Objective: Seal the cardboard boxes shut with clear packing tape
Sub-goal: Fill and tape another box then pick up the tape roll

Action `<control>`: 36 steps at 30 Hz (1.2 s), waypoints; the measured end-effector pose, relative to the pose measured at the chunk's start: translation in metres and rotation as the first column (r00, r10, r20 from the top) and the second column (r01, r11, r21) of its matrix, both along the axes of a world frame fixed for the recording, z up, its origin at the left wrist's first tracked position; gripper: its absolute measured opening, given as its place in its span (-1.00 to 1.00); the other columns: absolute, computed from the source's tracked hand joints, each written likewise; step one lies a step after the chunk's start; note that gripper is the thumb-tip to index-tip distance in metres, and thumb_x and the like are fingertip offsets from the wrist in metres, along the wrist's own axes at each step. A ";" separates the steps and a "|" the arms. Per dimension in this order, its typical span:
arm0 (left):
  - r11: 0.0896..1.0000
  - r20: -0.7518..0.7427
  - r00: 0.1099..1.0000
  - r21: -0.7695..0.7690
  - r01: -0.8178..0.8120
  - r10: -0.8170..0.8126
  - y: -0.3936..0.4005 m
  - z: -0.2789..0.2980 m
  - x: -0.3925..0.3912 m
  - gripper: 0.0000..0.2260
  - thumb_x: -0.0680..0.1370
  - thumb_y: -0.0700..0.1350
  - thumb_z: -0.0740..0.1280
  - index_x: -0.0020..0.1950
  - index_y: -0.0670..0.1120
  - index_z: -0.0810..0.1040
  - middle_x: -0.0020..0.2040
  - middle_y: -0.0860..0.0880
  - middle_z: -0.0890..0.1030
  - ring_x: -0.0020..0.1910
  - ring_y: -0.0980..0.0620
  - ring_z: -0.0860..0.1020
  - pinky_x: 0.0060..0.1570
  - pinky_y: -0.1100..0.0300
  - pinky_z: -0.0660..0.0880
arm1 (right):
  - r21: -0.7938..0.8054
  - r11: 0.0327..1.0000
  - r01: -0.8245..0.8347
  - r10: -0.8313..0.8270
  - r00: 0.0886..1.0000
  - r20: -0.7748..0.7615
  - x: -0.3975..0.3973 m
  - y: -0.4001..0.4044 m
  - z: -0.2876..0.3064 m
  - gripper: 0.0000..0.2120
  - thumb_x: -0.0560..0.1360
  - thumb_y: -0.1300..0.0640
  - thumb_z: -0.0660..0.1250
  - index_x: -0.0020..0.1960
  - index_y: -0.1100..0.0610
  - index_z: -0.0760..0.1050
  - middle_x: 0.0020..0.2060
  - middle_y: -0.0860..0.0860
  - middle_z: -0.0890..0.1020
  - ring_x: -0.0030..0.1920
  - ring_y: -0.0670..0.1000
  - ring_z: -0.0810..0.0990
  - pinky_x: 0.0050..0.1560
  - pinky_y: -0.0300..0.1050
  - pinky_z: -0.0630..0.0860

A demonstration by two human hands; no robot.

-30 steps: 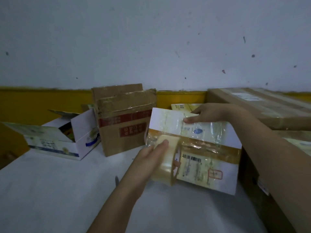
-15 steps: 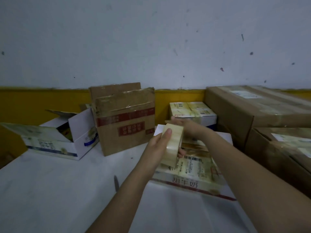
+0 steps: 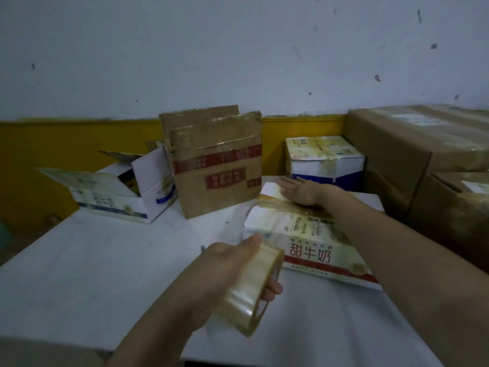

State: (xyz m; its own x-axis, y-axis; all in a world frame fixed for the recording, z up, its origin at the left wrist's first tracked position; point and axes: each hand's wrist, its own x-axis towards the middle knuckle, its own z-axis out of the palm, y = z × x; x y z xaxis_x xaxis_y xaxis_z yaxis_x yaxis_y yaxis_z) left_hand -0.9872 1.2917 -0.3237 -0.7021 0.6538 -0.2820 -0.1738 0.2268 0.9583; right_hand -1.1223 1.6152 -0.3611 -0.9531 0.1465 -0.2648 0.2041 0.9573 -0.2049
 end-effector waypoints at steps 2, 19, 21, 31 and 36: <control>0.997 0.037 0.998 -0.067 -0.038 0.041 -0.003 -0.015 0.007 -0.60 0.66 0.10 0.24 0.06 -0.22 0.65 -0.17 -0.21 0.73 -0.27 -0.05 0.71 -0.15 0.13 0.66 | 0.084 0.996 -0.004 0.006 1.000 -0.014 0.005 -0.008 -0.002 -0.41 0.63 -0.30 -0.24 0.61 -0.15 -0.21 0.59 -0.16 -0.20 0.59 0.08 -0.22 0.56 0.22 -0.19; 0.631 -0.647 0.744 -0.509 -0.585 0.167 -0.026 -0.087 -0.051 -0.50 0.58 0.31 0.24 0.08 -0.14 0.54 0.05 -0.10 0.62 0.03 -0.08 0.61 0.00 0.10 0.54 | 0.229 0.969 -0.093 0.188 0.878 -0.439 0.074 -0.126 0.000 -0.50 0.64 -0.21 0.03 0.49 -0.01 0.32 0.49 -0.02 0.36 0.41 0.04 0.41 0.36 0.01 0.38; 0.546 -0.579 0.816 -0.680 -0.490 0.012 -0.019 -0.089 -0.055 -0.45 0.58 0.27 0.28 0.31 -0.17 0.44 0.25 -0.15 0.49 0.21 -0.13 0.54 0.13 0.05 0.48 | 0.112 0.990 -0.085 0.134 0.821 -0.555 0.074 -0.138 0.006 -0.61 0.64 -0.14 0.10 0.36 -0.03 0.48 0.32 -0.04 0.54 0.20 0.00 0.55 0.15 -0.03 0.54; 0.653 -0.395 0.912 -0.719 -0.236 -0.106 -0.040 -0.067 -0.091 -0.74 0.54 0.05 0.46 -0.14 -0.13 0.55 -0.24 -0.11 0.55 -0.19 -0.08 0.61 -0.38 0.23 0.43 | -0.109 0.989 -0.099 0.016 0.809 -0.588 0.095 -0.164 0.028 -0.67 0.62 -0.12 0.20 -0.07 0.04 0.65 -0.27 -0.04 0.68 -0.29 -0.06 0.62 -0.14 0.03 0.64; 0.863 -0.587 0.737 -0.121 -0.490 0.336 -0.023 -0.022 -0.074 -0.68 0.66 0.00 0.28 -0.20 -0.12 0.64 -0.34 -0.12 0.58 -0.45 0.00 0.53 -0.45 0.24 0.41 | -0.253 0.946 -0.200 -0.010 0.765 -0.643 0.132 -0.173 0.059 -0.82 0.57 -0.07 0.34 -0.11 -0.02 0.64 -0.32 -0.12 0.66 -0.40 -0.26 0.54 -0.45 -0.40 0.38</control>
State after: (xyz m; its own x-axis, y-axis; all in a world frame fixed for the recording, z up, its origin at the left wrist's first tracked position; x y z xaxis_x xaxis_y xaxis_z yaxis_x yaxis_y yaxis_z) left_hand -1.0607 1.2686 -0.3453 -0.9691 0.2222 0.1073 0.2075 0.4982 0.8419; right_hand -0.9904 1.4420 -0.3017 -0.9208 0.0630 0.3849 -0.1607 0.8379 -0.5216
